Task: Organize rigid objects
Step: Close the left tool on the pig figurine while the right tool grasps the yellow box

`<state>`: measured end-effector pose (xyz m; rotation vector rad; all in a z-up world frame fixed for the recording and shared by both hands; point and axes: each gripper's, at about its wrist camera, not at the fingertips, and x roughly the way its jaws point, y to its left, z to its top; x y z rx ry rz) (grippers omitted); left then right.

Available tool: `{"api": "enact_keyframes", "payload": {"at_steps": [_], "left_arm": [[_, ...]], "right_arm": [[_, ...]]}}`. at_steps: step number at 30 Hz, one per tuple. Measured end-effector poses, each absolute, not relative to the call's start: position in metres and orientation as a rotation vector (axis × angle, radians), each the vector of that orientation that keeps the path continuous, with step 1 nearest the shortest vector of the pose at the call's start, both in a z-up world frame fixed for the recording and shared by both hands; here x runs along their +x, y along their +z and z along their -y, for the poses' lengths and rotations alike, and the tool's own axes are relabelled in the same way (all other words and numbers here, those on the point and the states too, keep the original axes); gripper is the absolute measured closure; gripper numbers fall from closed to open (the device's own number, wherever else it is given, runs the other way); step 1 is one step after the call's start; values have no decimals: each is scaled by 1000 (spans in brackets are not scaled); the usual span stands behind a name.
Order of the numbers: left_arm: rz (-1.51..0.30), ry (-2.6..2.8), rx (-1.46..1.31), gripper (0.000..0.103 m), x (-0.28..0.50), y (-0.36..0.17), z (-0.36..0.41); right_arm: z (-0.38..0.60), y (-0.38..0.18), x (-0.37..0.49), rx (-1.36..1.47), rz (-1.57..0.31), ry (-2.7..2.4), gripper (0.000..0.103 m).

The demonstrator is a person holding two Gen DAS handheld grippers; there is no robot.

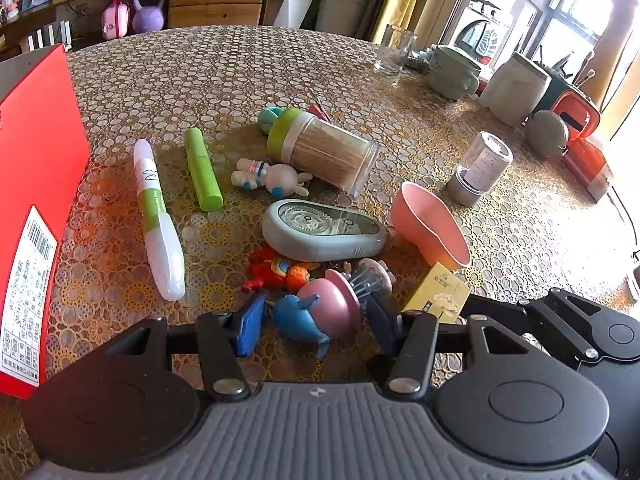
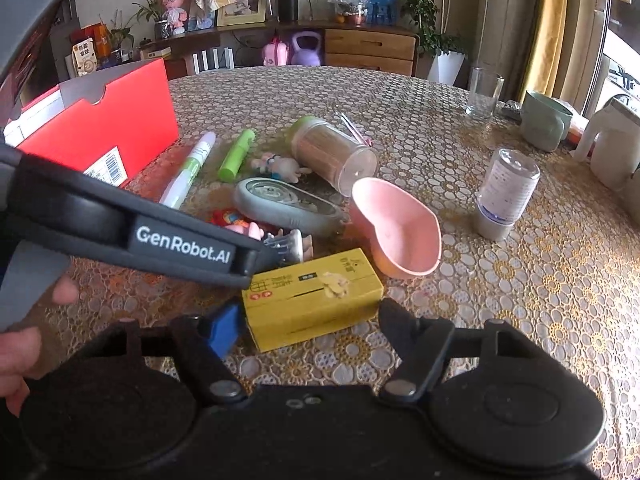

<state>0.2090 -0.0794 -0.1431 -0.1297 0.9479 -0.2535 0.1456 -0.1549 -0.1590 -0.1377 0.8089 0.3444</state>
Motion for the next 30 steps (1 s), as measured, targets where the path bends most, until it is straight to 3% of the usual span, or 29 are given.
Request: {"api": "enact_keyframes", "payload": {"at_steps": [6,29,30], "left_arm": [[-934,-263,-120,53,210,-142,81],[-868,-225,-100,54,177,-116,54],[-864,-225,-104,59,176,-114,52]], "right_arm": [[155,-160,144,-153,-797,341,32],[154,-130,115,-172,-760,334,32],[153,-128,114,-172,-758,338,32]]}}
